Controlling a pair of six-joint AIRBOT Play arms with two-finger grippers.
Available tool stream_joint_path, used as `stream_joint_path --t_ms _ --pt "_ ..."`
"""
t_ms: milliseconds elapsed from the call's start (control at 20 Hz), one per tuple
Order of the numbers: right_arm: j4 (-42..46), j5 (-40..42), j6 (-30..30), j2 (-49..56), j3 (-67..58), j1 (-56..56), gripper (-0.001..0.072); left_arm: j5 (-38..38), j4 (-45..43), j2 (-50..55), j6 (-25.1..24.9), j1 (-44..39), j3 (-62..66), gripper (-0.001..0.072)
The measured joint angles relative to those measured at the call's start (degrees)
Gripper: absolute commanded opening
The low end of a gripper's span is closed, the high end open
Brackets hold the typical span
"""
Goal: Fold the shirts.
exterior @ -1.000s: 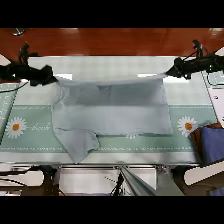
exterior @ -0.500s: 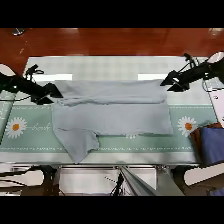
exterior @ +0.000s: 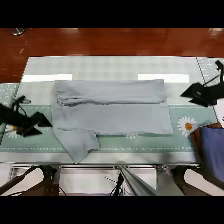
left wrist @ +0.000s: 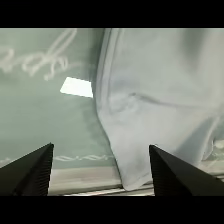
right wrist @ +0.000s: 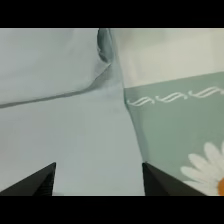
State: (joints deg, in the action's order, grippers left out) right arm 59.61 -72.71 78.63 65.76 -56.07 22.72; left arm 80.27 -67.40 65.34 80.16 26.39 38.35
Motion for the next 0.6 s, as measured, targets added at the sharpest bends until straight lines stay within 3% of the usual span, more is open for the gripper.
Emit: stream_joint_path --t_ms 250,500,550,600 --pt "-8.11 5.44 -2.19 -11.28 16.52 -2.14 0.0621 -6.25 10.93 -3.48 -2.69 0.55 -12.04 0.0704" --pt "-12.46 6.93 -2.60 -14.36 21.11 -1.57 0.0621 -11.96 19.69 -4.22 -4.61 -4.55 -17.90 0.0673" --pt "-11.80 6.73 -2.62 -14.60 21.09 -0.28 0.0621 -12.61 20.44 -4.24 -5.05 -5.66 -18.34 0.0330" --pt "-9.46 5.64 -2.58 -14.75 20.96 1.60 0.0621 -14.01 19.91 -4.22 -6.05 -6.60 -18.78 0.0044"
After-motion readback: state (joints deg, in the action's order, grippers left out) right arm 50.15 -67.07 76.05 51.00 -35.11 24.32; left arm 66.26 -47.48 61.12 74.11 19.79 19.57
